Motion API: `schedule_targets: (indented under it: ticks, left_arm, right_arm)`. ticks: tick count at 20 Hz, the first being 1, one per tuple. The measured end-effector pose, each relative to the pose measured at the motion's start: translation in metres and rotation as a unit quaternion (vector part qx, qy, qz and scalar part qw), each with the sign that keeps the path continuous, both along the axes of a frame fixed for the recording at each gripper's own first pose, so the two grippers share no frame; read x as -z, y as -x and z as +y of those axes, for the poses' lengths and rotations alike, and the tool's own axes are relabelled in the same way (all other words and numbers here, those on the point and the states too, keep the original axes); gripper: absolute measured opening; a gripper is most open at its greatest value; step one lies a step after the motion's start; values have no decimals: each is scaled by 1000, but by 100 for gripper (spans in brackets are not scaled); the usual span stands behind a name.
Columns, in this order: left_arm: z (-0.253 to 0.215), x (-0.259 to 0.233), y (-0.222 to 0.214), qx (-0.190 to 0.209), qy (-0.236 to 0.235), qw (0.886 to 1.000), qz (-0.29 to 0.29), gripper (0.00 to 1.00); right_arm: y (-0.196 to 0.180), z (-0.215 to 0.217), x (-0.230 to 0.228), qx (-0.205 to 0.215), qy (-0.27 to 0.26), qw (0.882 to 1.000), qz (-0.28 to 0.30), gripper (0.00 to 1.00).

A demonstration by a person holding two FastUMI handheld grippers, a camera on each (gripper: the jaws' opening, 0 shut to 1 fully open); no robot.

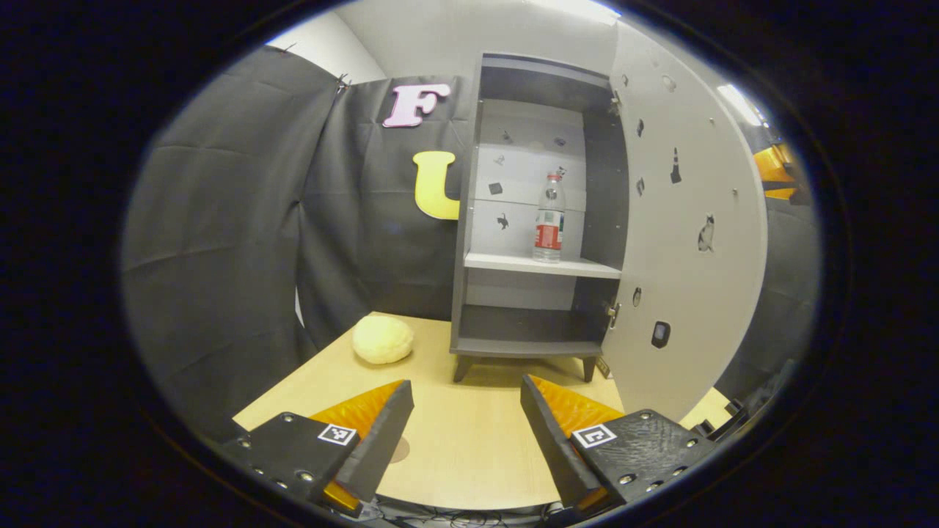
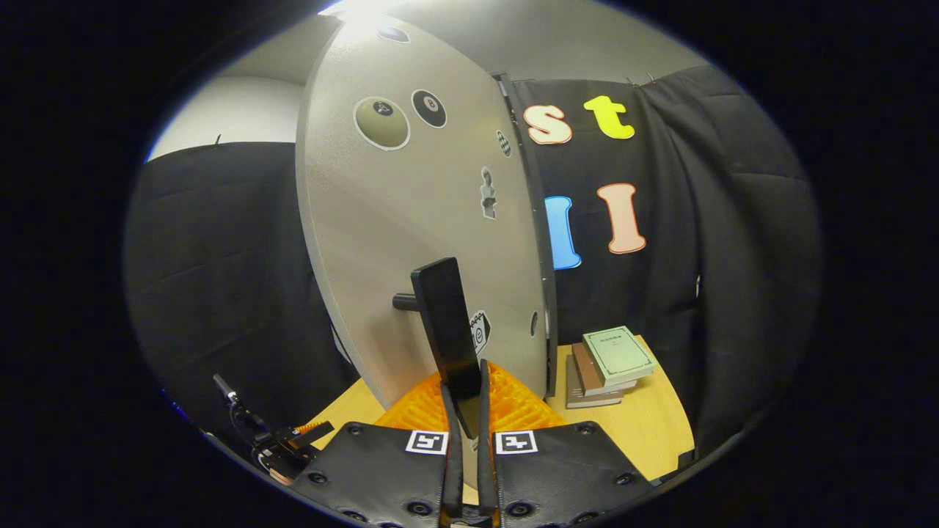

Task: Open the cabinet door with the right hand, grasp the bottle in the cabinet with the left hand and place it on the coaster, then close the cabinet door with the right hand.

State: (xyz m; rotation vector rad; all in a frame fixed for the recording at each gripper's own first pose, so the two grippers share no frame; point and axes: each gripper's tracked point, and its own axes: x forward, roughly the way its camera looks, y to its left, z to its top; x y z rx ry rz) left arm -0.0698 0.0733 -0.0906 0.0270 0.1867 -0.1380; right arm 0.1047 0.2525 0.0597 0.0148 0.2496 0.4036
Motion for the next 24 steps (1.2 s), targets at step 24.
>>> schedule_targets:
  ticks: [24]
  left_arm:
    - [-51, -66, -55, 131, 4, 991, -40, 94]
  right_arm:
    - [30, -123, -16, 91, 81, 992, -14, 5]
